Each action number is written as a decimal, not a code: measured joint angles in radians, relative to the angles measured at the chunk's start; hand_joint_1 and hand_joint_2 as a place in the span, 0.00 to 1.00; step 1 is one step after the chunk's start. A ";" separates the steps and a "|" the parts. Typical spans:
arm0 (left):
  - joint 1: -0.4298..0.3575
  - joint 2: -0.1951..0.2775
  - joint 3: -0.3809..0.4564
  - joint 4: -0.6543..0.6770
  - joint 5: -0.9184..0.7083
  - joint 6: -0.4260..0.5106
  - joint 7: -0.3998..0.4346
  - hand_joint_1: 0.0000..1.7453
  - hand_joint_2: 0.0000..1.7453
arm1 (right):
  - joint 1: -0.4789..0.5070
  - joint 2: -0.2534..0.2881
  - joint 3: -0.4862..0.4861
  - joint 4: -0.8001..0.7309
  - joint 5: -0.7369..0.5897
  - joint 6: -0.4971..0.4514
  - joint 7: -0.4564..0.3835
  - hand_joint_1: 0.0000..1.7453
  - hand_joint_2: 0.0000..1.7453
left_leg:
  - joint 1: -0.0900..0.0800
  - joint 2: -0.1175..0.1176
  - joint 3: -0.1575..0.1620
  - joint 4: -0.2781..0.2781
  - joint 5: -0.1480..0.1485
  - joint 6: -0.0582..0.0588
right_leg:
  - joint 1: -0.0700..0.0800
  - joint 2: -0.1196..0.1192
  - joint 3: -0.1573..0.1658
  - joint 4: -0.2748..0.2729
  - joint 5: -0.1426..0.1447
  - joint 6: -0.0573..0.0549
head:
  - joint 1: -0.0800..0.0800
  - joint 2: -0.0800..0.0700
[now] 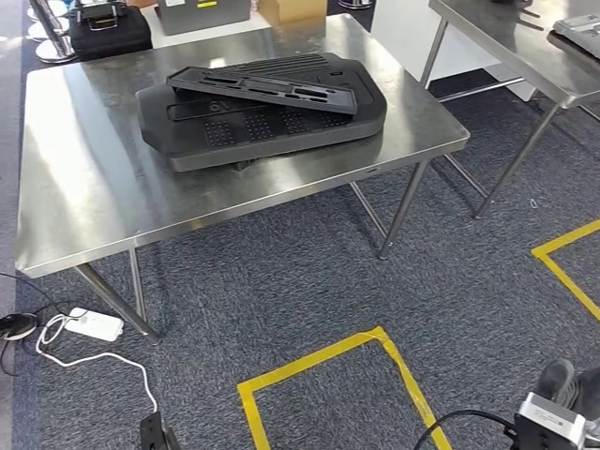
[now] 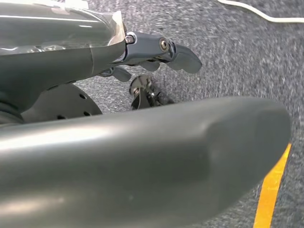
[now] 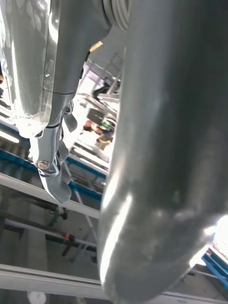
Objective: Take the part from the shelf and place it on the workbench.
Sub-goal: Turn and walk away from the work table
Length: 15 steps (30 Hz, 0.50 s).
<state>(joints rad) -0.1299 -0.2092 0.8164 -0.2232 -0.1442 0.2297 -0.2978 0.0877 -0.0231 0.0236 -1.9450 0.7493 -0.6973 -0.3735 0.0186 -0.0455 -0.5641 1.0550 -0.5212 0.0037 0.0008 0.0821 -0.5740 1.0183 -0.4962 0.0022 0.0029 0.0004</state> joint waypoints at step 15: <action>0.000 -0.001 0.000 0.000 -0.001 0.003 -0.001 0.00 0.00 | 0.029 0.002 -0.053 -0.019 -0.060 -0.001 -0.041 0.00 0.00 | -0.010 0.123 0.011 -0.020 -0.007 0.023 | -0.001 -0.133 -0.003 0.013 -0.007 0.027 | 0.001 0.000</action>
<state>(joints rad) -0.1299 -0.2102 0.8165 -0.2232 -0.1456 0.2332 -0.2992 0.1162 -0.0214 -0.0289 -1.9636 0.6894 -0.6981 -0.4145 0.0087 0.0773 -0.5532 1.0349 -0.5279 0.0268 0.0001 -0.0508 -0.5767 1.0311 -0.5028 0.0294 0.0040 0.0004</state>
